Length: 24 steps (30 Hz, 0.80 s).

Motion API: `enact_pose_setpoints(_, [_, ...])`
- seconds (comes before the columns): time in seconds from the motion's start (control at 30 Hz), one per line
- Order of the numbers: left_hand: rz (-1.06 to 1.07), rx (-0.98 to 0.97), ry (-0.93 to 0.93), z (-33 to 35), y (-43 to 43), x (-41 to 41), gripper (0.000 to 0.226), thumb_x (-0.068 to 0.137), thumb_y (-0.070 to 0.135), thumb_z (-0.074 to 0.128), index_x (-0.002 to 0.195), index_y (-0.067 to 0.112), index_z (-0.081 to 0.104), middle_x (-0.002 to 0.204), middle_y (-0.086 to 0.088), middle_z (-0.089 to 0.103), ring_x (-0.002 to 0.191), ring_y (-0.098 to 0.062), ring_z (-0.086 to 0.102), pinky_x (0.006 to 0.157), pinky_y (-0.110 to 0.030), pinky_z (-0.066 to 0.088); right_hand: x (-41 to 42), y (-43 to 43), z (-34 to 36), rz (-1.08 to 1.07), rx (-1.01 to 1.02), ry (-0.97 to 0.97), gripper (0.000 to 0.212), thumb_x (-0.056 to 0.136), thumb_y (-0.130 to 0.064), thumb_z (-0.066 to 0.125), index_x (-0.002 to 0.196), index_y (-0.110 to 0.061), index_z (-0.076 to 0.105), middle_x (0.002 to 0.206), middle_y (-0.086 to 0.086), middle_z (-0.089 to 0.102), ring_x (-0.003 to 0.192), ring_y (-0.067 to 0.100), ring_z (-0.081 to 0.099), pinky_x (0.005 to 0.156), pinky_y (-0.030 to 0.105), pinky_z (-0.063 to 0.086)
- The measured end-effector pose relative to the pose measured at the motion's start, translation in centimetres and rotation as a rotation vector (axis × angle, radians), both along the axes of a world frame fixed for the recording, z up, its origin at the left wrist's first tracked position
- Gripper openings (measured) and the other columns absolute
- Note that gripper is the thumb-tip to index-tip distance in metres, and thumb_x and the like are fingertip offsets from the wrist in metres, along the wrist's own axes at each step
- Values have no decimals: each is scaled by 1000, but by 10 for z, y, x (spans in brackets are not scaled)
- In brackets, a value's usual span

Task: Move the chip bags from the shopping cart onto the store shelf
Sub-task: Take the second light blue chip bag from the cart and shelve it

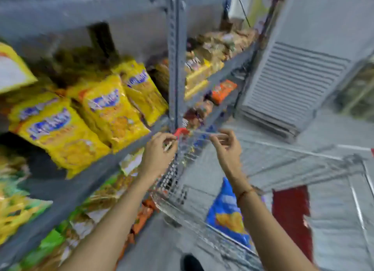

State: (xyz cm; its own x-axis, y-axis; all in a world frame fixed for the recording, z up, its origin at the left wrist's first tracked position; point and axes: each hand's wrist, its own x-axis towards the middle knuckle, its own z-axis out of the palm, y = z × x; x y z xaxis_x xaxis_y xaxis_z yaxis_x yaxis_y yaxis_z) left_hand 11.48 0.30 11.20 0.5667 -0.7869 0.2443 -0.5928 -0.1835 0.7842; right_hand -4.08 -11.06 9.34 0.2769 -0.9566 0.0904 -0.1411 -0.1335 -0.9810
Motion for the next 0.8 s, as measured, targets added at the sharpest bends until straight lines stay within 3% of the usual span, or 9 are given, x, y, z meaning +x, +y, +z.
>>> enact_pose_setpoints(0.1, [-113,251,100,-60,-25,-21,14,81,11,66,94,5,68,96,-13,69,87,-25,65,75,-25,46,-43,-14,-61,-95,180,166,29,85,-20,70,108,-8,58,78,2,62,71,11,58,61,15,46])
enact_pose_setpoints(0.23, [-261,574,191,-131,-51,-51,18,80,8,66,96,-1,68,98,-21,71,92,-32,66,83,-35,49,-93,-28,-145,-147,424,409,42,82,-25,72,113,-1,58,102,20,68,84,22,59,77,34,49])
enact_pose_setpoints(0.37, [-352,837,244,-184,-71,-73,26,83,14,64,104,-2,65,112,-21,67,104,-33,61,86,-33,45,-141,-25,-224,-146,686,485,47,77,-22,77,114,-3,55,103,10,59,94,20,54,68,15,44])
enact_pose_setpoints(0.4, [-377,890,256,-197,-77,-77,27,85,15,63,106,-1,64,115,-21,65,107,-33,60,87,-33,44,-154,-24,-254,-159,751,507,55,70,-34,81,111,-7,55,107,11,61,98,23,59,75,20,50])
enact_pose_setpoints(0.47, [-396,983,281,-222,-86,-86,30,86,17,62,110,-1,62,118,-19,64,111,-33,58,89,-33,43,-177,-18,-314,-216,854,557,83,59,-57,80,121,-8,57,120,19,64,113,35,61,93,46,51])
enact_pose_setpoints(0.53, [-366,1034,311,-241,-96,-95,31,86,19,62,109,-2,61,114,-18,64,110,-31,58,85,-30,42,-190,-14,-344,-277,890,584,90,62,-59,77,126,0,53,125,24,61,118,38,57,100,49,46])
enact_pose_setpoints(0.6, [-340,1063,355,-261,-105,-105,36,85,26,63,107,-2,62,112,-17,64,108,-29,59,83,-30,42,-181,-15,-317,-341,903,592,105,55,-69,73,127,4,51,126,25,61,118,38,58,100,47,46])
enact_pose_setpoints(0.8, [-214,1100,531,-309,-125,-146,72,83,46,60,132,-2,39,139,-24,46,126,-36,46,106,-42,36,-180,-22,-358,-395,948,347,82,59,-46,85,124,-10,52,123,12,65,110,26,64,95,39,52])
